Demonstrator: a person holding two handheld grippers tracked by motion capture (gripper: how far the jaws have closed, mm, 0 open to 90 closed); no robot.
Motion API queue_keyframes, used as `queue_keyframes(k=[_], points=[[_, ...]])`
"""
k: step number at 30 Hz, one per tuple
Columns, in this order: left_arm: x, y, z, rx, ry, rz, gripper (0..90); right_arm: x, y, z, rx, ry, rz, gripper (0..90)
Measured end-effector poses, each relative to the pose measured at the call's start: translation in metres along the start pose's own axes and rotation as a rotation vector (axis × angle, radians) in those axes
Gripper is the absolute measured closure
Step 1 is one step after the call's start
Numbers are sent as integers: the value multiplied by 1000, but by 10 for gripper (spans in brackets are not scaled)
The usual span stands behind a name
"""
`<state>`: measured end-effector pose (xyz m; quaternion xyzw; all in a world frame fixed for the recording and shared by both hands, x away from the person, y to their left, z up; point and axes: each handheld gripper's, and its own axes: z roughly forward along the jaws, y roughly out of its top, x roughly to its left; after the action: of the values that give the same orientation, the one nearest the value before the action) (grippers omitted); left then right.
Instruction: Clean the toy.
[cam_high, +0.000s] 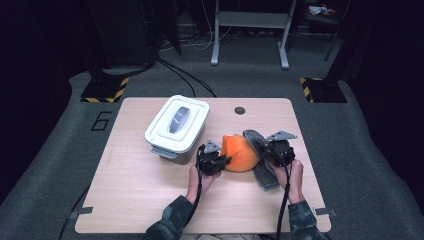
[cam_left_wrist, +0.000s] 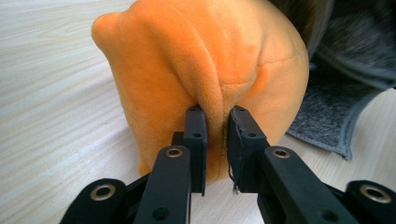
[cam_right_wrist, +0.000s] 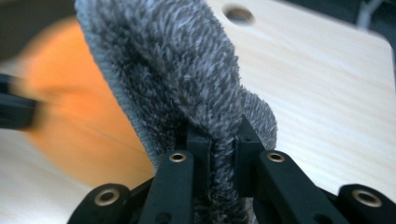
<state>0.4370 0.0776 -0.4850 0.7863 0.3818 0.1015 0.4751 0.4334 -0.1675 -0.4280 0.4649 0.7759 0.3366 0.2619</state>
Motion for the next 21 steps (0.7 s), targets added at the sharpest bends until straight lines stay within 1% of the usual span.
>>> queue_keyframes(k=[1,2,3,4,5,7,8,10,11,12,13,14,15,16,17,19,20,21], points=[[0,0,0,-1,1,0,773,5,3,-1,-13,17,-13,811],[0,0,0,-2,1,2,765,9,6,-1,-9,34,-33,811],[0,1,-1,-2,0,5,744,14,8,3,7,47,-36,811],[0,1,-1,-2,4,6,726,17,9,7,23,50,-41,811],[-1,1,-1,1,7,15,704,18,9,11,23,47,-37,811],[-2,1,-3,2,18,33,617,17,7,15,38,53,-31,812],[-3,1,-3,6,29,47,579,16,7,16,32,51,-18,812],[-7,-1,-3,10,59,87,495,15,7,16,33,51,-20,812],[-9,-2,-2,18,76,103,467,14,6,17,31,50,-25,812],[-11,-3,-1,20,90,118,451,14,6,16,36,51,-20,812],[-12,-4,1,23,95,122,448,14,6,16,35,51,-19,812],[-13,-5,3,25,104,126,452,13,6,17,35,54,-21,812],[-14,-6,6,27,120,137,463,13,6,17,33,56,-11,812],[-14,-6,6,31,122,140,498,12,6,17,36,63,-7,812],[-16,-6,8,37,140,157,522,11,6,17,33,63,-11,812],[-19,-5,9,56,167,197,627,10,5,17,30,72,-1,812],[-19,-5,10,54,169,203,685,9,5,17,21,69,-9,812],[-19,-3,10,55,163,200,735,8,5,15,21,69,4,812]])
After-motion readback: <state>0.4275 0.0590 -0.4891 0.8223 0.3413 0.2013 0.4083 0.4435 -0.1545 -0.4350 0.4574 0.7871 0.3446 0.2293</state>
